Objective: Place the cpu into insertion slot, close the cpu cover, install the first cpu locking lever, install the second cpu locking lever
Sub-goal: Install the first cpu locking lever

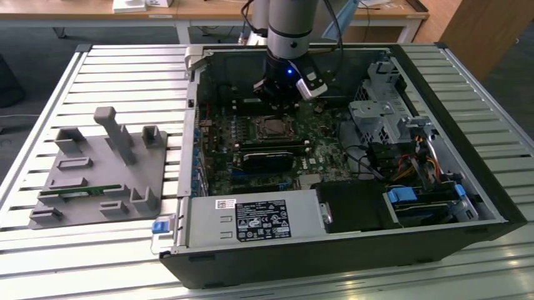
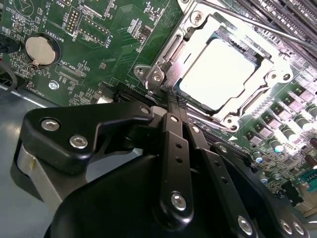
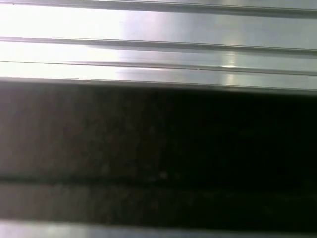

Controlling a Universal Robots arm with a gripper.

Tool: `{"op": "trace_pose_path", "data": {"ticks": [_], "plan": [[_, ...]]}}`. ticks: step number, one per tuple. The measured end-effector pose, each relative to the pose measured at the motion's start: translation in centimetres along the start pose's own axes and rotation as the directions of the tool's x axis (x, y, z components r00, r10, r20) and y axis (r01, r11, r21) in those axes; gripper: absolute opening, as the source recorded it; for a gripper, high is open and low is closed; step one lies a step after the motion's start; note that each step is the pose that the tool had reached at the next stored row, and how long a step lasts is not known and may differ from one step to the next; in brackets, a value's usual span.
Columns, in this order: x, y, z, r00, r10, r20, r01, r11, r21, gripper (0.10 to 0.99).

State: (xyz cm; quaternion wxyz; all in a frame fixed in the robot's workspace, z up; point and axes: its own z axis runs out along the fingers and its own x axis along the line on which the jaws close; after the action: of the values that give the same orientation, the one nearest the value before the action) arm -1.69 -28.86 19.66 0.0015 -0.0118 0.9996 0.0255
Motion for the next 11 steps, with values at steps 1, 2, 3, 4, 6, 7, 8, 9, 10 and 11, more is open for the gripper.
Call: {"op": "trace_pose_path", "data": {"ticks": [1,2,3,4,6,7,8,9,10,11], "plan": [[0.00,0.00,0.00,1.0000,0.000,-0.0001,0.000,1.0000,0.001,0.106],[0.00,0.00,0.00,1.0000,0.000,0.0000,0.000,1.0000,0.001,0.106],[0.00,0.00,-0.02,1.0000,0.000,0.0000,0.000,1.0000,0.001,0.106],[0.00,0.01,-0.08,1.0000,0.000,0.0003,0.000,1.0000,0.001,0.106],[-0.01,0.02,-0.33,1.0000,0.000,0.0004,0.000,1.0000,0.001,0.106],[0.00,0.02,-0.45,1.0000,0.000,0.0000,0.000,1.0000,0.001,0.106],[0.00,0.03,-0.50,1.0000,0.000,0.0001,0.000,1.0000,0.001,0.106],[-0.01,0.03,-0.49,1.0000,0.000,0.0002,0.000,1.0000,0.001,0.106],[-0.01,0.03,-0.49,1.0000,0.000,0.0003,0.000,1.0000,0.002,0.106],[-0.01,0.03,-0.49,1.0000,0.000,0.0001,0.000,1.0000,0.005,0.106]]}}
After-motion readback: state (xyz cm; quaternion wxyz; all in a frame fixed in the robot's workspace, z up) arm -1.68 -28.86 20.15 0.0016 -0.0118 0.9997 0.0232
